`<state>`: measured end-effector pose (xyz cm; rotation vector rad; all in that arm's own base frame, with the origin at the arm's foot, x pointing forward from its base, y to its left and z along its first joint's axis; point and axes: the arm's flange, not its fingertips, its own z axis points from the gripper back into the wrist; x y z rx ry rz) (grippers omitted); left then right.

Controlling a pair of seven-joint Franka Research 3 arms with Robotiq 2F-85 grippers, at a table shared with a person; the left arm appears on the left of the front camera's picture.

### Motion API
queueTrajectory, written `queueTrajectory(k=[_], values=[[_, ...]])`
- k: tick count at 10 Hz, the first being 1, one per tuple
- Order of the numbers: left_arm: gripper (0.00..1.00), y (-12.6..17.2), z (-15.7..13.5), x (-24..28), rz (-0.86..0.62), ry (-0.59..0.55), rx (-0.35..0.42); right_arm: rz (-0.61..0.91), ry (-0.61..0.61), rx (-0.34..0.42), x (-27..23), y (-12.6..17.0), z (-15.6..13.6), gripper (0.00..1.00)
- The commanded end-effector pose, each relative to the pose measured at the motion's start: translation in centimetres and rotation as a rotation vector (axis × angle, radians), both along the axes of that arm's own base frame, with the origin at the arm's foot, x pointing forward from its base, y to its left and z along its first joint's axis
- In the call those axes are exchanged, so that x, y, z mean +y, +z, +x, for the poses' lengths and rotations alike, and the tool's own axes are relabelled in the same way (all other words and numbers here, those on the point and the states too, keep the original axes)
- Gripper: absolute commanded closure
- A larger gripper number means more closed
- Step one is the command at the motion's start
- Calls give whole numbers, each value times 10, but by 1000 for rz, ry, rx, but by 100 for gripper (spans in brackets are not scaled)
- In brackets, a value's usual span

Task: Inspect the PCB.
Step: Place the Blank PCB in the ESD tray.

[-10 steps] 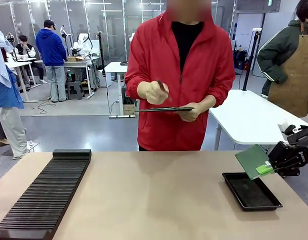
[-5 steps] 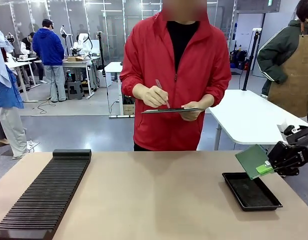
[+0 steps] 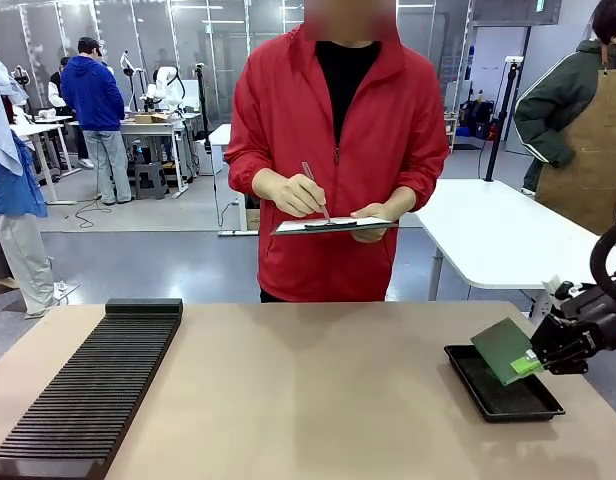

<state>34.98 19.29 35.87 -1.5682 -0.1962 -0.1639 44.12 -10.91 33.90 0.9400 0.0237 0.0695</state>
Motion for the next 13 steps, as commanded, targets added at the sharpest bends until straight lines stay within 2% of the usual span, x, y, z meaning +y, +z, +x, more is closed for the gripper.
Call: queueTrajectory(k=[1, 5, 7, 13], values=[[0, -1, -1, 1, 15, 2, 3, -8, 23, -29, 0, -10, 10, 98], [0, -1, -1, 1, 15, 2, 3, -100, -15, -5, 18, -31, 26, 98], [0, -1, -1, 1, 15, 2, 3, -140, -65, -2, 23, -37, 33, 98], [0, -1, -1, 1, 15, 2, 3, -212, -86, 32, 32, -43, 44, 98]])
